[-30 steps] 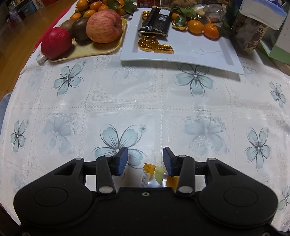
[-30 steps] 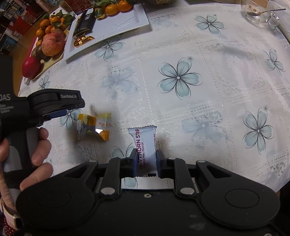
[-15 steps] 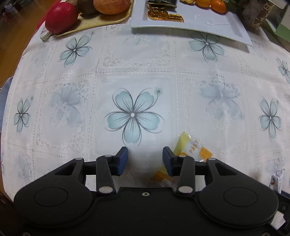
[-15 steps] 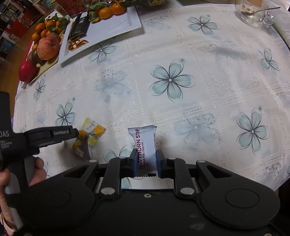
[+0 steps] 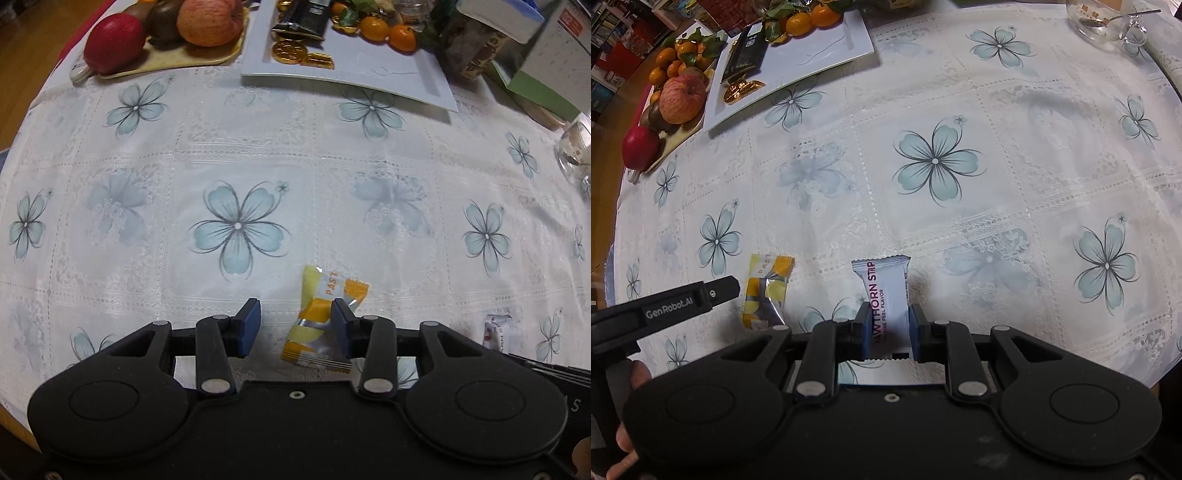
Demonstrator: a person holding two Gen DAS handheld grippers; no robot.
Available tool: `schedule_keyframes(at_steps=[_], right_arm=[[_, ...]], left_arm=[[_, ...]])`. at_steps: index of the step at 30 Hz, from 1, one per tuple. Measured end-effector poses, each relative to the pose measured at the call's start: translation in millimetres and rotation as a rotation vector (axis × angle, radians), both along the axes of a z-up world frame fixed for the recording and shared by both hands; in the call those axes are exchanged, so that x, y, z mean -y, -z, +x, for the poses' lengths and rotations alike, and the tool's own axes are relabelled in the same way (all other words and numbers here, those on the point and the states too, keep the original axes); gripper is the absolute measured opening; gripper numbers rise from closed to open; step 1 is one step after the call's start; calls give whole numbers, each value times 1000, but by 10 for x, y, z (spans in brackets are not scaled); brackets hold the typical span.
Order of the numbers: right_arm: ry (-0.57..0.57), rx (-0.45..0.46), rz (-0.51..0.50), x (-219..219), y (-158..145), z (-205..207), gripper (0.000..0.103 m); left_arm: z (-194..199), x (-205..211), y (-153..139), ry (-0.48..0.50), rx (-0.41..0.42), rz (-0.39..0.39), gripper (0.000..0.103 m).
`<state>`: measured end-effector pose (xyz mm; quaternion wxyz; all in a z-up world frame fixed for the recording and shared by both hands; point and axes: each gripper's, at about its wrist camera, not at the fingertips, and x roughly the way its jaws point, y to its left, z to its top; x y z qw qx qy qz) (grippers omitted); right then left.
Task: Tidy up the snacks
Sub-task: 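Grasp the yellow-silver packet with the left tool while the right tool holds the white bar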
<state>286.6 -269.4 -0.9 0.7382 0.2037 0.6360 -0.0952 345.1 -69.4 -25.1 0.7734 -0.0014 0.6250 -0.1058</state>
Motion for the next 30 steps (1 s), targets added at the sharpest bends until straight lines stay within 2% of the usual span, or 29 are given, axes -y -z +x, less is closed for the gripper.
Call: schedule_keyframes(at_steps=[3, 7, 16, 30], right_arm=[[-2, -3, 5, -2, 4, 2, 20], [-10, -9, 20, -12, 16, 5, 21], [-16, -14, 37, -26, 24, 32, 21], [-23, -9, 47, -25, 11, 30, 21]], left_arm=[[-44, 125, -8, 50, 21, -2, 50], [-55, 231, 37, 74, 44, 54, 50], [2, 314, 188, 86, 15, 80, 50], [28, 475, 310, 111, 20, 144, 51]])
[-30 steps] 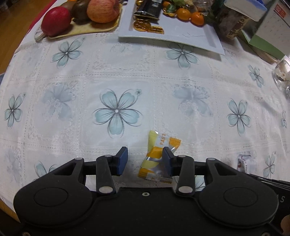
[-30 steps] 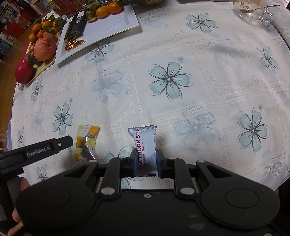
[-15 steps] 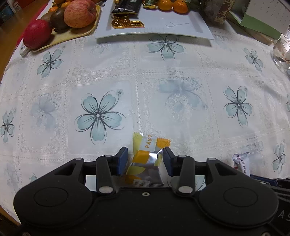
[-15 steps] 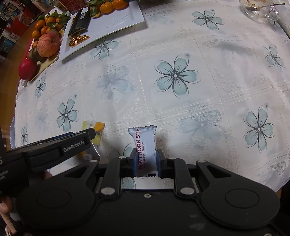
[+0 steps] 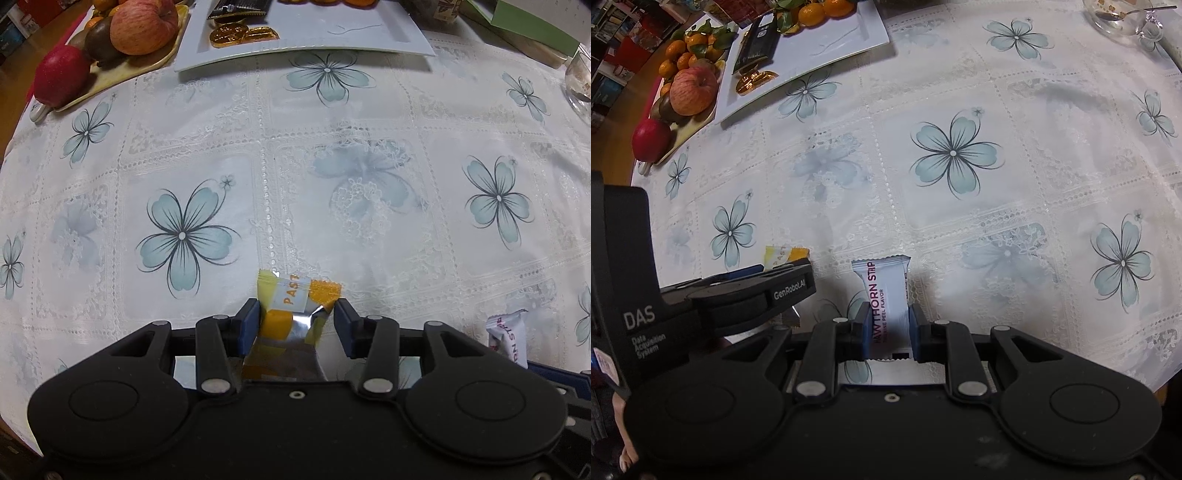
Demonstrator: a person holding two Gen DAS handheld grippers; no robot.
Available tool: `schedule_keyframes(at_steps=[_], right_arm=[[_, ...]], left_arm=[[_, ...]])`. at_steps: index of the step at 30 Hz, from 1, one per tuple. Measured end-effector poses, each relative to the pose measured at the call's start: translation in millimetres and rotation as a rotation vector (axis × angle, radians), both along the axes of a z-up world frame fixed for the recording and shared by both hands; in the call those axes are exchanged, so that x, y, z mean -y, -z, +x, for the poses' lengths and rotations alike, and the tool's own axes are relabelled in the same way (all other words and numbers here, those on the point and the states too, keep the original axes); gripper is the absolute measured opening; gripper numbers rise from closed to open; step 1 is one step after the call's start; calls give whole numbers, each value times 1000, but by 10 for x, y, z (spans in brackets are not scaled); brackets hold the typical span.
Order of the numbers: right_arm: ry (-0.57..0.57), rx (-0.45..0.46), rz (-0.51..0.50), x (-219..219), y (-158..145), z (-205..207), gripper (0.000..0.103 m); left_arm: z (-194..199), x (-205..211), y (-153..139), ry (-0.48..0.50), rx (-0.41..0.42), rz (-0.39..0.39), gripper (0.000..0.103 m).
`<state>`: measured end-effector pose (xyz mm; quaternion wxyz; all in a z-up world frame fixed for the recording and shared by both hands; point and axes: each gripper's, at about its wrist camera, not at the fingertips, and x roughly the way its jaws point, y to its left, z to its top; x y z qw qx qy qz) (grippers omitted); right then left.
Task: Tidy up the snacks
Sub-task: 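Grasp the yellow-silver packet with the left tool while the right tool holds the white bar, then carry both packets over the gold tray and open both tools to drop them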
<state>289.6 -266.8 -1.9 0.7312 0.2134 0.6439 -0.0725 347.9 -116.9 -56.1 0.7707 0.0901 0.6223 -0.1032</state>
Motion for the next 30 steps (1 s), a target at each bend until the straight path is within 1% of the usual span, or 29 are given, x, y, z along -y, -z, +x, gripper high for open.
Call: schedule_keyframes(at_steps=[1, 2, 4, 7, 12, 17, 20, 23, 26, 30], right_arm=[[0, 1, -2, 1, -4, -2, 21], [0, 4, -3, 2, -11, -4, 21], [-1, 11, -8, 6, -28, -9, 21], [-1, 25, -17, 21, -64, -24, 21], [-4, 49, -52, 42, -114, -76, 21], [0, 70, -78, 61, -141, -108, 21], [7, 89, -85, 75, -174, -143, 21], [5, 137, -88, 74, -264, -223, 20], [-4, 215, -84, 66, -415, -374, 21], [-17, 334, -97, 40, -622, -679, 21]], left_arm=[[-5, 5, -1, 6, 1, 4, 48], [-12, 5, -7, 8, 4, 6, 43], [-38, 8, -39, 6, 16, 2, 39], [-78, 6, -117, 5, 43, -11, 39], [-186, -21, -281, 0, 117, -13, 39], [-326, -111, -415, -13, 156, -37, 39], [-450, -206, -520, -42, 175, -73, 39], [-635, -287, -661, -61, 215, -106, 39], [-908, -391, -805, -80, 280, -122, 39], [-1323, -592, -930, -105, 324, -180, 39]])
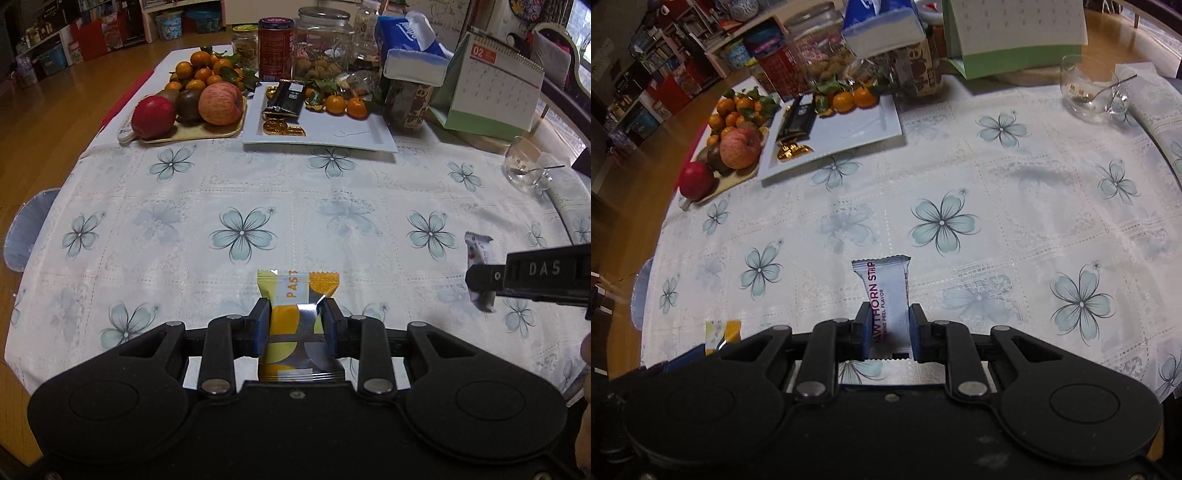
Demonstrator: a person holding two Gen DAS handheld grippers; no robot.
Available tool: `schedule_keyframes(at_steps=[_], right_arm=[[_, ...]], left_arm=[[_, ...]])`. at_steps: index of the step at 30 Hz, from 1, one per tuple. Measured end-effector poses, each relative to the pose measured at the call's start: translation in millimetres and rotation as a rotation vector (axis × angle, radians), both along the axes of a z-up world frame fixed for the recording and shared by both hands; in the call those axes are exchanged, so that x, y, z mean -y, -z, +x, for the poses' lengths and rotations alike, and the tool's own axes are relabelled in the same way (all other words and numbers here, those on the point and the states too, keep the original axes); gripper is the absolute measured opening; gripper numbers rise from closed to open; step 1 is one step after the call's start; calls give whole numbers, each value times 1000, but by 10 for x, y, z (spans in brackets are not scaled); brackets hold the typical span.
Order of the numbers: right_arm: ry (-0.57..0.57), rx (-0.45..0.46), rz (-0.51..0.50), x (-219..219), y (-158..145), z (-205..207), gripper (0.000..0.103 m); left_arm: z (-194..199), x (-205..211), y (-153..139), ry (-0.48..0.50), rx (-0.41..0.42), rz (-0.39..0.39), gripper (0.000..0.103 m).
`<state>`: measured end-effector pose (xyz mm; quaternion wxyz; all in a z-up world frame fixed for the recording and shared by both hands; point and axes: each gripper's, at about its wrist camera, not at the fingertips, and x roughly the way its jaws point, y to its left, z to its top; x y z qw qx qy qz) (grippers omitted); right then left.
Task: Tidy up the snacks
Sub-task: 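Carry both packets over the gold tray and open both tools to drop them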
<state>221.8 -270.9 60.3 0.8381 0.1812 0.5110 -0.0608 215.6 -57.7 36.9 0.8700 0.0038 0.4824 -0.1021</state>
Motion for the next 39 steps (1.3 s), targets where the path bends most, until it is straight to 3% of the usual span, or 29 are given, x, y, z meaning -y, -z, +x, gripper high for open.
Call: schedule_keyframes(at_steps=[7, 12, 19, 24, 28, 33, 39], right_arm=[[-50, 144, -56, -204, -207, -697, 21], [-57, 133, 48, -294, -93, -1228, 21], [-28, 100, 108, -395, 133, -1817, 21], [14, 101, 180, -384, 229, -2039, 22], [8, 122, 116, -446, 206, -2073, 22], [7, 135, 109, -414, 201, -2107, 22], [13, 131, 115, -394, 213, -2098, 22]], left_arm=[[-635, -241, -55, -19, 57, 4, 39], [-934, -354, 60, -20, -1, -23, 39], [-1171, -500, 257, -44, -104, -90, 39], [-1330, -395, 196, 30, -63, -112, 38], [-1363, -233, 130, 59, -1, -86, 39], [-1293, -84, 229, 53, -55, -89, 40], [-1276, -77, 251, 9, -43, -67, 40]])
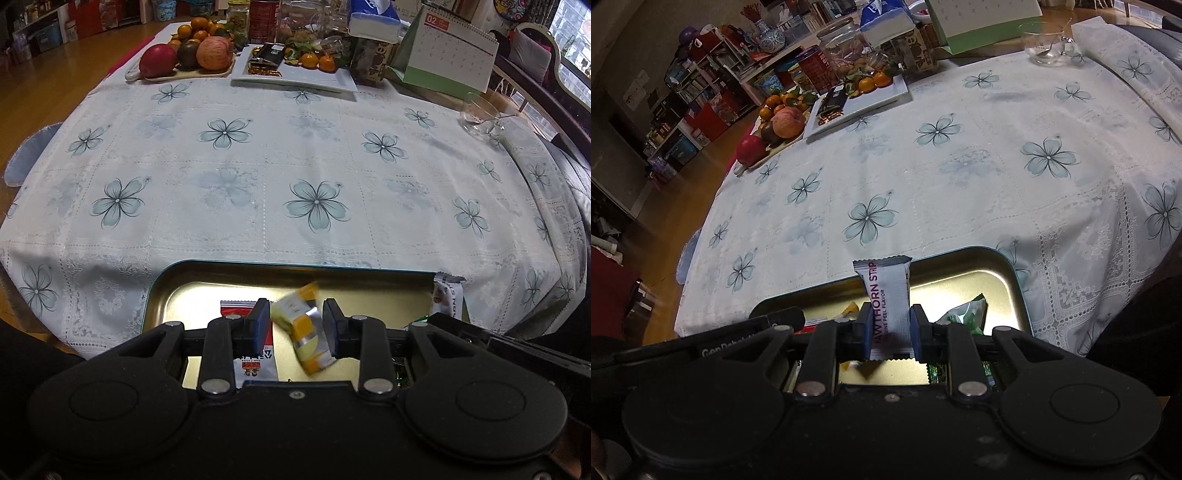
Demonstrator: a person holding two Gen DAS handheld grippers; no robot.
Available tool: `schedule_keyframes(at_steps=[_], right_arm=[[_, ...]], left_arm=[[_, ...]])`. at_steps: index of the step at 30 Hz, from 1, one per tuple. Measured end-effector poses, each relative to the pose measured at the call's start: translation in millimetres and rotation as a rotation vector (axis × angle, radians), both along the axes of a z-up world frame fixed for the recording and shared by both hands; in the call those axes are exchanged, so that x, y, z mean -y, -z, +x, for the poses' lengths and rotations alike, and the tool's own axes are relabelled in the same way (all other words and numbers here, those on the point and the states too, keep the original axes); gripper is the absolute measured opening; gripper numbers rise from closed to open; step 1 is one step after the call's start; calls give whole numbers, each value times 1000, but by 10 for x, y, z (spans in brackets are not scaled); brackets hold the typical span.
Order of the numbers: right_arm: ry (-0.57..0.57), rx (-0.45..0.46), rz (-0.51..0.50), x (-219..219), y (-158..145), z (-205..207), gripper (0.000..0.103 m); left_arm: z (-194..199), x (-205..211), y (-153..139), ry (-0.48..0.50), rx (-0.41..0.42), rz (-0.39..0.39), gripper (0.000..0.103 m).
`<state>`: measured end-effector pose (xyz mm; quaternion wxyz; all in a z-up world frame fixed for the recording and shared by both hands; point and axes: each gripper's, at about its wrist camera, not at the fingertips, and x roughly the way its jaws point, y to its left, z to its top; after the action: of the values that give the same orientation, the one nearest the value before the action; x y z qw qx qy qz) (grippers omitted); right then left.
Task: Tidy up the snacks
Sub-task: 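Carry both packets over the gold tray and open both tools to drop them, then withdraw both open tools slightly above the filled tray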
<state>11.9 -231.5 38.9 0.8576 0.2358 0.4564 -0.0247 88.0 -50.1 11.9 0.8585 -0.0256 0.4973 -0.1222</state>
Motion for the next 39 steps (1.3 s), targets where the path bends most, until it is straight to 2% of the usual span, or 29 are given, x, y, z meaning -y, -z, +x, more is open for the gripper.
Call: schedule_keyframes(at_steps=[10, 19, 23, 24, 25, 28, 32, 36, 38, 39], right_arm=[[-49, 12, -71, -204, -8, 65, 22], [-52, -13, -91, -228, 39, 103, 22], [-47, -25, -101, -248, 49, 105, 26], [-34, -30, -100, -245, 52, 106, 32], [-23, -31, -93, -237, 54, 104, 46], [-9, -20, -98, -223, 32, 84, 49], [16, -22, -106, -190, 23, 57, 61], [26, -22, -143, -198, -8, 2, 68], [14, -23, -173, -218, -26, -31, 79], [12, -11, -182, -228, -35, -58, 80]], left_arm=[[44, -225, 90, -120, -30, 74, 40], [-2, -352, 133, -161, -43, 111, 40], [-47, -357, 156, -159, -39, 128, 40], [-60, -354, 157, -156, -35, 133, 40], [-70, -351, 156, -153, -31, 137, 40], [-100, -342, 142, -147, -15, 145, 40], [-137, -333, 130, -142, -1, 152, 40], [-190, -333, 128, -142, 10, 159, 40], [-218, -339, 128, -145, 15, 160, 40], [-235, -344, 126, -149, 17, 159, 40]])
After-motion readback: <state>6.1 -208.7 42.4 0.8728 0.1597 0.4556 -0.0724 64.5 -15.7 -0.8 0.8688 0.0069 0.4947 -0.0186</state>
